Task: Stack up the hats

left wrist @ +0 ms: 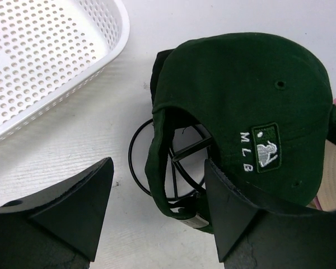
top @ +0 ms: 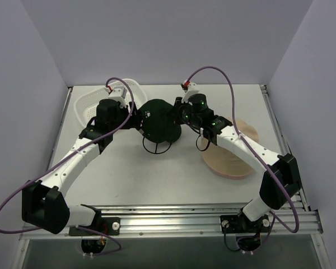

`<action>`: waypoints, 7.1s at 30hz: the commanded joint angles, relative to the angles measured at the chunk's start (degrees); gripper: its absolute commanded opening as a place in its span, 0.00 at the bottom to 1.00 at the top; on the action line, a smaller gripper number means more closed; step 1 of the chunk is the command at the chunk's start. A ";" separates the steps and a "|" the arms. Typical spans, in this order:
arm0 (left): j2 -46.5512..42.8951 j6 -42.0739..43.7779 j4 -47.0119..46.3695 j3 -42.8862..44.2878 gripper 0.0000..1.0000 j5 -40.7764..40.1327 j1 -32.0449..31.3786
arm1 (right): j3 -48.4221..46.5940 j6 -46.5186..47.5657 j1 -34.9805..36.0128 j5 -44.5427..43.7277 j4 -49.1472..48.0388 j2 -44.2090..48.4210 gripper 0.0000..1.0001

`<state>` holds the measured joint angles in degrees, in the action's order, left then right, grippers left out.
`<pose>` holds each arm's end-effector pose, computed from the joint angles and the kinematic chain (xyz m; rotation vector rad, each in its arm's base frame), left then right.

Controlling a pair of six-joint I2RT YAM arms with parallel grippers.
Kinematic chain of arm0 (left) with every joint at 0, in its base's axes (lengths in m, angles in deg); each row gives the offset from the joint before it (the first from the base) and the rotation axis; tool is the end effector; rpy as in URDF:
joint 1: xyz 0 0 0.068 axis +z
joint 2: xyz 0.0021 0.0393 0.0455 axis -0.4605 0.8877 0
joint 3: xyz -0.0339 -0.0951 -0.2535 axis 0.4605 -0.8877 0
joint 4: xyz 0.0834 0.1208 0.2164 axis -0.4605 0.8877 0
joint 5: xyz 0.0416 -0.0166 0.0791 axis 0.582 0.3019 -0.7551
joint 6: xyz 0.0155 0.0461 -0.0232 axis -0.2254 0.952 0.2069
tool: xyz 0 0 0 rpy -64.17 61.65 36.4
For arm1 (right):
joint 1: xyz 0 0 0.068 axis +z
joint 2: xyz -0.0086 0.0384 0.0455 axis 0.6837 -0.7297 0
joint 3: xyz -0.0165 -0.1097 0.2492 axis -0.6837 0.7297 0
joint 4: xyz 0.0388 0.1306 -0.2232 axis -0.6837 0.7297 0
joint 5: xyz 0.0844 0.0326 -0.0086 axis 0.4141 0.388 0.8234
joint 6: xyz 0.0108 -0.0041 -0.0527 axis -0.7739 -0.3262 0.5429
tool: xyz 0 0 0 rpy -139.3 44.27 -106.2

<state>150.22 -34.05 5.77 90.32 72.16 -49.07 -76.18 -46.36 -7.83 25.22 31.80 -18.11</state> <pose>0.2880 -0.1146 0.3208 0.0273 2.0343 -0.4776 0.3026 0.2206 0.3434 -0.2898 1.7733 0.8794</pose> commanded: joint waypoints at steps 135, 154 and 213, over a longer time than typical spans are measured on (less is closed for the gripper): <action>1.50 -0.10 -5.72 4.40 0.76 -7.06 -1.47 | -11.13 3.18 -4.02 -4.34 3.89 -9.14 0.33; 7.90 -0.45 -4.93 5.55 0.74 -4.68 -1.47 | -8.32 1.86 -2.26 -2.93 1.43 -7.64 0.39; -28.82 -1.06 8.26 -1.99 0.94 -3.02 -20.45 | 14.52 -3.23 10.83 -23.50 16.46 41.19 1.00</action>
<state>125.33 -35.16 14.58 90.75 69.21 -69.20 -63.77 -47.91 2.51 6.36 48.28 16.32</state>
